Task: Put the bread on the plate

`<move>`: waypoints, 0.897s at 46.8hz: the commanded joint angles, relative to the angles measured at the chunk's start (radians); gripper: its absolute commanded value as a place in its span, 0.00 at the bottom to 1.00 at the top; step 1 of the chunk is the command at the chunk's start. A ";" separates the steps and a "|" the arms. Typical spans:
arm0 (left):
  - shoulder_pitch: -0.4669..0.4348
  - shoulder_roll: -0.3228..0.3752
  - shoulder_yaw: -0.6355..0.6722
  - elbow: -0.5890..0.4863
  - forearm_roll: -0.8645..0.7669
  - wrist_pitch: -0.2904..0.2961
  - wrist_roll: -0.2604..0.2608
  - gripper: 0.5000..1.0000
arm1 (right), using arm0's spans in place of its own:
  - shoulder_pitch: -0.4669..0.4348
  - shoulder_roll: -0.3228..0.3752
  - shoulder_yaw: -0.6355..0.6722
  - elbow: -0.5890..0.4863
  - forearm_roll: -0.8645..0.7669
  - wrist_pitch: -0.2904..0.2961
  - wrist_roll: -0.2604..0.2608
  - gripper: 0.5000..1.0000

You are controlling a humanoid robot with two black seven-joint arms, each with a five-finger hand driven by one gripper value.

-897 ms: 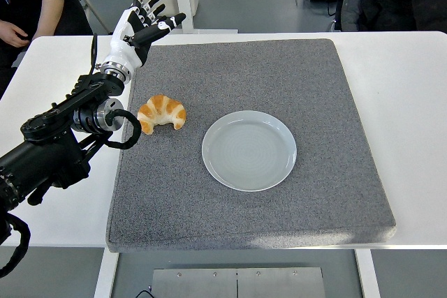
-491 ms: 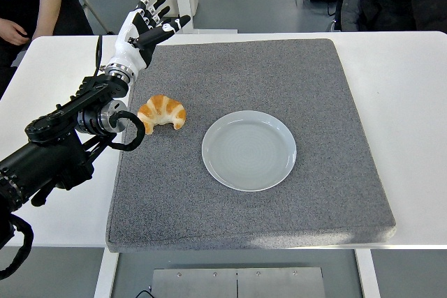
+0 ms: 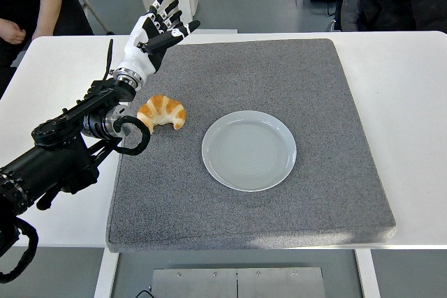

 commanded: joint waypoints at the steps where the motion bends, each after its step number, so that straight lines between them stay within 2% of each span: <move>1: 0.000 0.002 -0.009 0.000 -0.001 -0.003 0.000 0.94 | -0.004 0.000 0.001 0.000 0.000 -0.003 0.000 1.00; 37: -0.003 0.010 -0.006 0.000 -0.013 0.009 0.012 0.94 | -0.010 0.000 -0.007 0.003 0.000 0.002 0.000 1.00; 42: -0.013 0.019 -0.005 -0.029 -0.013 0.026 0.023 0.94 | -0.008 0.000 -0.005 0.003 0.000 0.002 0.000 1.00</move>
